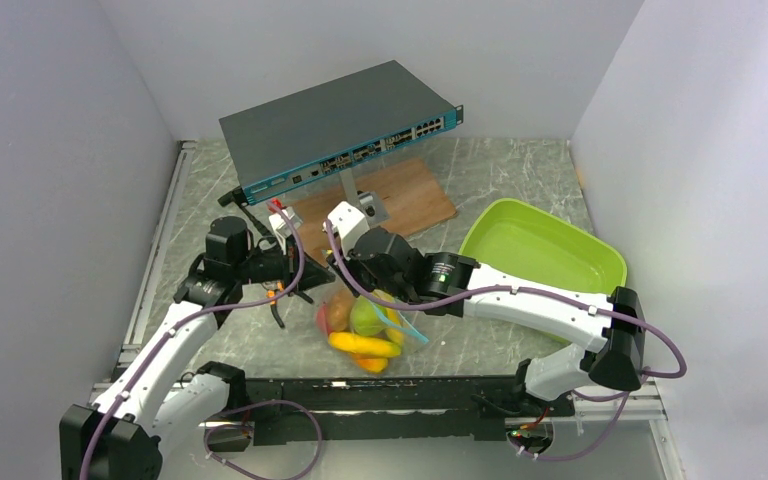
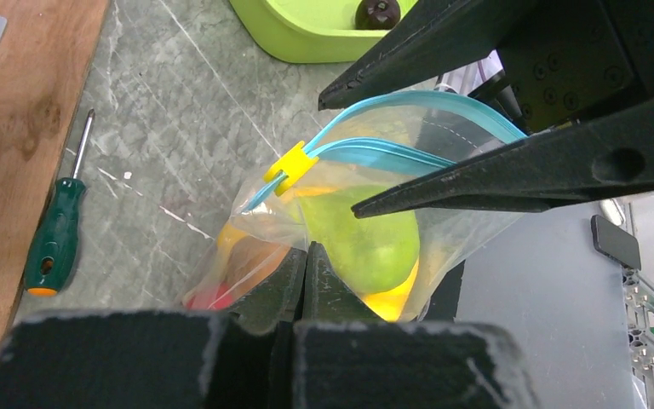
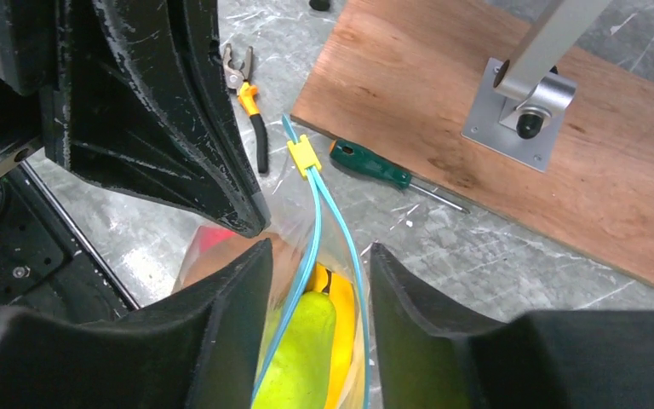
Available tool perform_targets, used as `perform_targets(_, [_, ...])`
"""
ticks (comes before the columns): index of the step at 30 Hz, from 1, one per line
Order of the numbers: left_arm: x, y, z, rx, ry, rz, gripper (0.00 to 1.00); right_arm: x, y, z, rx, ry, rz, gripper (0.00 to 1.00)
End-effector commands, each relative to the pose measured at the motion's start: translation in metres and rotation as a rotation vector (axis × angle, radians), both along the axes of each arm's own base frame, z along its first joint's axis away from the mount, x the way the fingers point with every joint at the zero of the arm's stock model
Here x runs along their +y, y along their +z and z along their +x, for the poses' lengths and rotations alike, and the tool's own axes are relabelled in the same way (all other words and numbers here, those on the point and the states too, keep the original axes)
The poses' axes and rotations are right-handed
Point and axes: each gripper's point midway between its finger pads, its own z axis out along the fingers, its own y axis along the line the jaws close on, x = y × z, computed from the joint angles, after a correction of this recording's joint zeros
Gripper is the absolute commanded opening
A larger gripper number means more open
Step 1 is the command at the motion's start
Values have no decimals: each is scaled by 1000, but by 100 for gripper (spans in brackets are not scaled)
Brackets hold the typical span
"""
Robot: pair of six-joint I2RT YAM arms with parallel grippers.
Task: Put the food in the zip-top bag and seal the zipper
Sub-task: Adjust the zipper food storage bag at the center of the board, then zip the zipper food storage bag at the center of the board.
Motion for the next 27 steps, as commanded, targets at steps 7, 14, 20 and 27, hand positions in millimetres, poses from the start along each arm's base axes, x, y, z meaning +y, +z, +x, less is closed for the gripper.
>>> perform_targets(7, [4,9,3,-123,14,25,5,-1,10,-5,-67,74,53,0])
perform_targets(14, [22,18,13,-284,161,72,81,1,35,-31,-102,336,170,0])
perform_targets(20, [22,54,12,-466,175,5,88,-4,57,-28,-71,407,275,0])
perform_targets(27, [-2,57,4,-460,-61,-51,86,-1,60,-22,-9,428,304,0])
